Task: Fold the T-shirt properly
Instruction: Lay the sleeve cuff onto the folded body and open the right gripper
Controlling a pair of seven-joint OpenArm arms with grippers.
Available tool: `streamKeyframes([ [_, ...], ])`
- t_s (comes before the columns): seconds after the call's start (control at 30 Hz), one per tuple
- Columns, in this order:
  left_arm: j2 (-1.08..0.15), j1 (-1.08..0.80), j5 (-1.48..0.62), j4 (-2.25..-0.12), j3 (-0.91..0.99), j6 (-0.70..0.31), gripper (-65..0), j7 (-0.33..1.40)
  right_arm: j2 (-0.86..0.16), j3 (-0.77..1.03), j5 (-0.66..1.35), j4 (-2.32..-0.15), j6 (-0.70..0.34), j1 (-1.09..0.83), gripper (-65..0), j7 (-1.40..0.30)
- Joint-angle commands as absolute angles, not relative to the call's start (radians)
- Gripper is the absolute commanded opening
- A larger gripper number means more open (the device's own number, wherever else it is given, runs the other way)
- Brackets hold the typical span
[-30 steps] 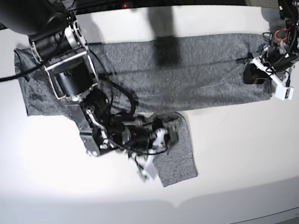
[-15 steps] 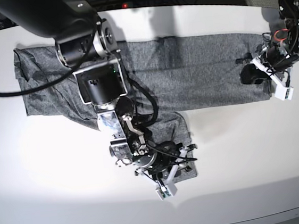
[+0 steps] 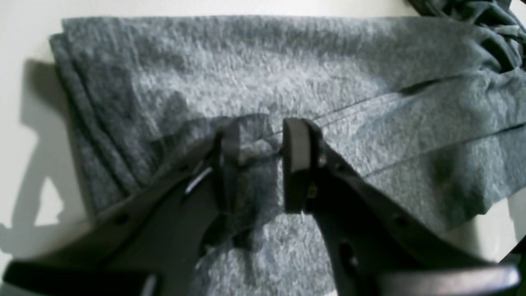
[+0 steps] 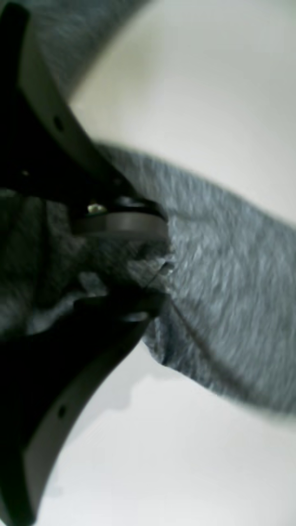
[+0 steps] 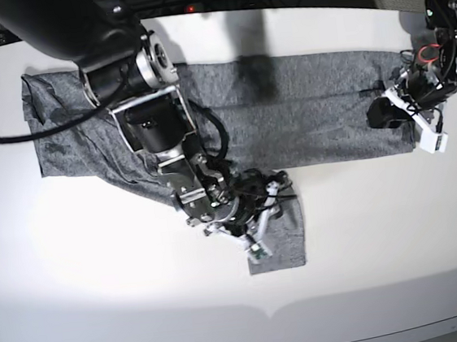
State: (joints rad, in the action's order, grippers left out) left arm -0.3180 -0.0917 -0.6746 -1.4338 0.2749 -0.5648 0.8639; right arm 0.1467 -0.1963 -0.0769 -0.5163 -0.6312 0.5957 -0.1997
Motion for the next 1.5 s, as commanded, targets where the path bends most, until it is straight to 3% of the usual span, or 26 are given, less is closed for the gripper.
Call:
streamKeyframes([
  [0.0, -0.332, -0.08, -0.693, -1.453, 0.28, -0.57, -47.4, 0.844, 0.157, -0.234, -0.071, -0.525, -0.678, 0.62, -43.4, -0.222],
  [0.2, -0.333, -0.08, -0.693, -1.453, 0.28, -0.57, -47.4, 0.844, 0.157, -0.427, -0.042, -0.532, -0.698, 0.62, -43.4, -0.233],
  [0.37, -0.333, -0.08, -0.693, -1.453, 0.28, -0.57, -47.4, 0.841, 0.157, -0.435, -0.041, -0.592, -0.688, 0.62, -43.4, -0.22],
  [0.6, -0.333, -0.08, -0.693, -1.453, 0.28, -0.57, -47.4, 0.761, 0.157, -0.287, -0.023, -0.697, -0.58, 0.62, -43.4, -0.258],
  [0.8, -0.332, -0.068, -0.675, -1.466, 0.28, -0.577, -47.4, 0.665, 0.152, -0.132, 0.01, -0.753, -0.575, 0.614, -43.4, -0.281],
  [0.97, -0.332, 0.031, -0.567, -1.466, 0.28, -0.577, -47.4, 0.59, 0.1, -0.028, 0.056, -0.863, -0.417, 0.614, -43.4, -0.391],
  [1.13, -0.327, 0.14, -0.525, -1.466, 0.276, -0.577, -47.4, 0.593, 0.039, 0.097, 0.056, -0.977, -0.411, 0.6, -43.4, -0.497],
  [1.3, -0.308, 0.189, -0.496, -1.466, 0.145, -0.577, -47.4, 0.569, -0.056, 0.181, 0.058, -1.06, -0.411, 0.533, -43.4, -0.522],
  [1.47, -0.249, 0.233, -0.298, -1.466, -0.083, -0.575, -47.4, 0.448, -0.155, 0.191, 0.064, -1.118, -0.411, 0.429, -43.4, -0.521],
])
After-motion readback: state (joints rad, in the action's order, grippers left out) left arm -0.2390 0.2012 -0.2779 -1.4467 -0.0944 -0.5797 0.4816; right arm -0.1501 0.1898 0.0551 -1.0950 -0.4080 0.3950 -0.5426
